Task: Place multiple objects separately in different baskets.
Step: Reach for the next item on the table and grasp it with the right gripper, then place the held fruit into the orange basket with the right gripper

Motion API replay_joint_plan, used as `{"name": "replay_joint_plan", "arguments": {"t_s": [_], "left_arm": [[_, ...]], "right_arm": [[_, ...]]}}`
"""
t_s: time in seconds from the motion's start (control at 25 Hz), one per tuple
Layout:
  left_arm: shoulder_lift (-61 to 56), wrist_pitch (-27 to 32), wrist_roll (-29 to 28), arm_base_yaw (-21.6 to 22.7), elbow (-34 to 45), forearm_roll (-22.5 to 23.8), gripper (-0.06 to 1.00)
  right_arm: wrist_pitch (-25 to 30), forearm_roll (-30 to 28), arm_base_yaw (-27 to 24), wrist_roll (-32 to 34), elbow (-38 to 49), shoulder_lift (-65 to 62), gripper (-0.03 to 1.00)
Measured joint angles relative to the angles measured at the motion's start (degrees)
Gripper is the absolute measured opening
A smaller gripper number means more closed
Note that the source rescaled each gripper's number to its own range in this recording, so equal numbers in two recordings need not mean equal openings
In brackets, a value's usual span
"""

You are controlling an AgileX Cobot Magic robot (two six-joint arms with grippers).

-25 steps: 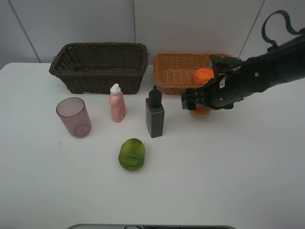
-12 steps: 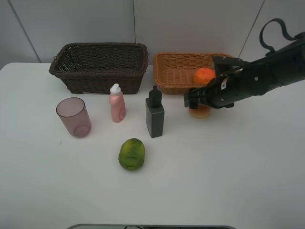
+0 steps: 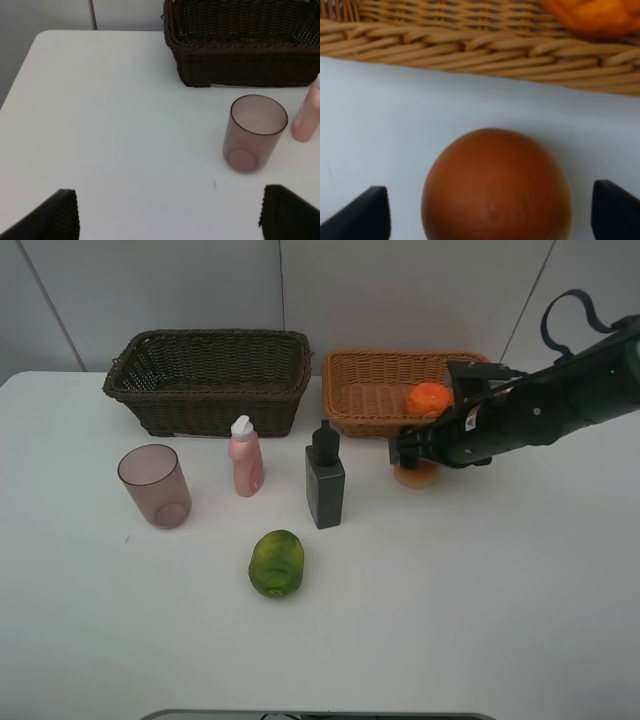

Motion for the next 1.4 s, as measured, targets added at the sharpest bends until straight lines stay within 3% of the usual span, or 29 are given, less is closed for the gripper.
{"name": "replay_joint_plan", "arguments": {"t_s": [0.44, 0.72, 0.8, 0.92, 1.4], "left_arm": [[0.0, 0.0, 0.0, 0.0, 0.0, 0.0, 0.92], [0.0, 0.0, 0.0, 0.0, 0.0, 0.0, 0.92], [0.0, 0.0, 0.0, 0.0, 0.0, 0.0, 0.92], [0.0, 0.0, 0.0, 0.0, 0.0, 0.0, 0.92], [0.0, 0.0, 0.0, 0.0, 0.0, 0.0, 0.92]], "right_arm": [[-5.02, -0.06, 0.0, 0.0, 0.0, 3.55, 1.0], [-5.13, -0.06, 0.0, 0.0, -0.05, 5.01, 1.0], [-5.13, -0.18, 0.0, 0.0, -0.05, 5.05, 0.91], [-5.2, -0.18, 0.0, 0.0, -0.05, 5.19, 0.53], [-5.09, -0.18, 0.0, 0.0, -0.05, 5.19, 0.53]]}}
